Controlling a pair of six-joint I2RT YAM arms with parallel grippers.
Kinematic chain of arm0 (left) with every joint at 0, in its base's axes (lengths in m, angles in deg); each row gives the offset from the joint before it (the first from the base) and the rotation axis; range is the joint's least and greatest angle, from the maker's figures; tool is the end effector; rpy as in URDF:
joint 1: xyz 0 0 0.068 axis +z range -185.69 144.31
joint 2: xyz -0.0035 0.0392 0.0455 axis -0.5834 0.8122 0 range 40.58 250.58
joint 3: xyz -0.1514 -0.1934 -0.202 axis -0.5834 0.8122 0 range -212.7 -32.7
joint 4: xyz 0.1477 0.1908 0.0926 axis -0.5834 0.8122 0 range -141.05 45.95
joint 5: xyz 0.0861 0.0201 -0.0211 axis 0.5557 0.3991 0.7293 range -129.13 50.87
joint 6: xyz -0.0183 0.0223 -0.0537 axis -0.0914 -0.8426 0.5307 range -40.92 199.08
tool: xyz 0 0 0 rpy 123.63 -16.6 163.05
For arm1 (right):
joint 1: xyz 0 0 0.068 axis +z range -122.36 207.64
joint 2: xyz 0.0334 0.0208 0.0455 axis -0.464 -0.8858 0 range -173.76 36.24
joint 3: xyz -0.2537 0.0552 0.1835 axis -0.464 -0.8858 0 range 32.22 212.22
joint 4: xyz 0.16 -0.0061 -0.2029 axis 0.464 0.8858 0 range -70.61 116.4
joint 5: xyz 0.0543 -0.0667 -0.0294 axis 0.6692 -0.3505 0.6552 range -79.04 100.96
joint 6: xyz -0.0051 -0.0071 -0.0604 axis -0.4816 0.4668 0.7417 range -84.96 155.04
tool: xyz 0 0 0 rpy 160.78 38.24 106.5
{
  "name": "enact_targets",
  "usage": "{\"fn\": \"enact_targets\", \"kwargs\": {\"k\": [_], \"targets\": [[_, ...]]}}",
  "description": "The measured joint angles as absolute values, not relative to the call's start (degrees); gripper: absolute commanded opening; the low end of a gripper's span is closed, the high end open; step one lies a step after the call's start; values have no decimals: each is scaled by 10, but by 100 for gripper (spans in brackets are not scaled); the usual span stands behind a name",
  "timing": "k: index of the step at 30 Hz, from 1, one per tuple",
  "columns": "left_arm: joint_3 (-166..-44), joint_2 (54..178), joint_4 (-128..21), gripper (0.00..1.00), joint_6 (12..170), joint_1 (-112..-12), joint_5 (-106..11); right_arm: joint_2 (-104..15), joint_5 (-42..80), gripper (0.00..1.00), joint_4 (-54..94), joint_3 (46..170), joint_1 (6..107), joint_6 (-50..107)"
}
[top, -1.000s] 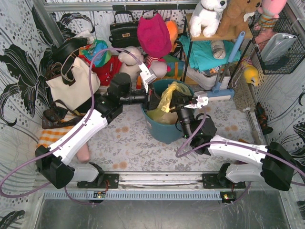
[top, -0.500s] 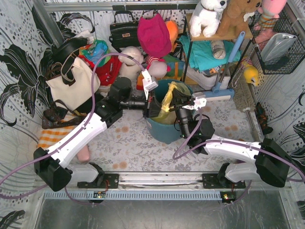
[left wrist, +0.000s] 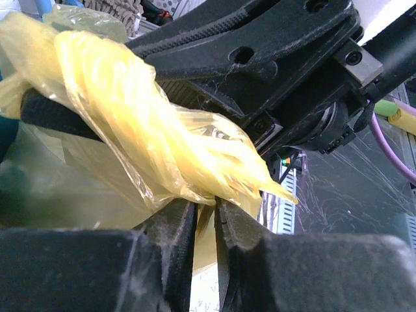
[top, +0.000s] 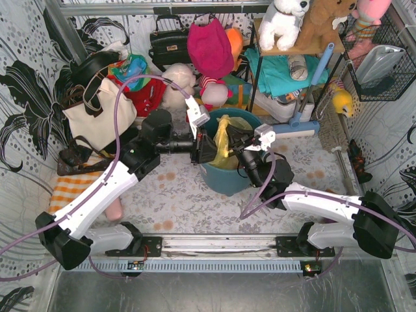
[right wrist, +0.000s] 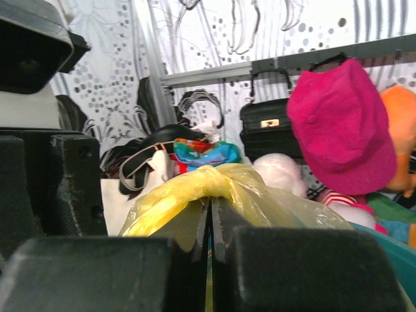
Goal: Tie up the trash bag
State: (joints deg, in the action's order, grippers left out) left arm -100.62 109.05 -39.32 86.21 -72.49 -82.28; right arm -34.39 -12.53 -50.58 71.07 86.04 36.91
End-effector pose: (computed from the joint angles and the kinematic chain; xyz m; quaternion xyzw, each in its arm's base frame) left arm 0.1841 -0.1767 0.4372 0.4084 0.6409 -0.4838 0.4340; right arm 0.1440 0.1994 0.4016 -0.0564 0.4618 0.3387 0.8179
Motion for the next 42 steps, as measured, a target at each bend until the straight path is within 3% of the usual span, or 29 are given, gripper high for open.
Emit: {"fn": "enact_targets", "kwargs": {"k": [4,10,21,31,42], "targets": [[-1003,1079,-378,23,862,-727,-823,-343,-79,0,-499,711,858,359],[-1000,1073,-367,37,861,-727,-822,-345,-20,0,-492,716,852,359],[-982,1041,-346,54,856,-730,-775,-353,53,0,-500,719,852,362],[-969,967,-347,55,856,-723,-645,-353,80,0,-530,706,865,364],[-970,920,-383,56,865,-724,-610,-353,84,0,-530,704,865,373]]}}
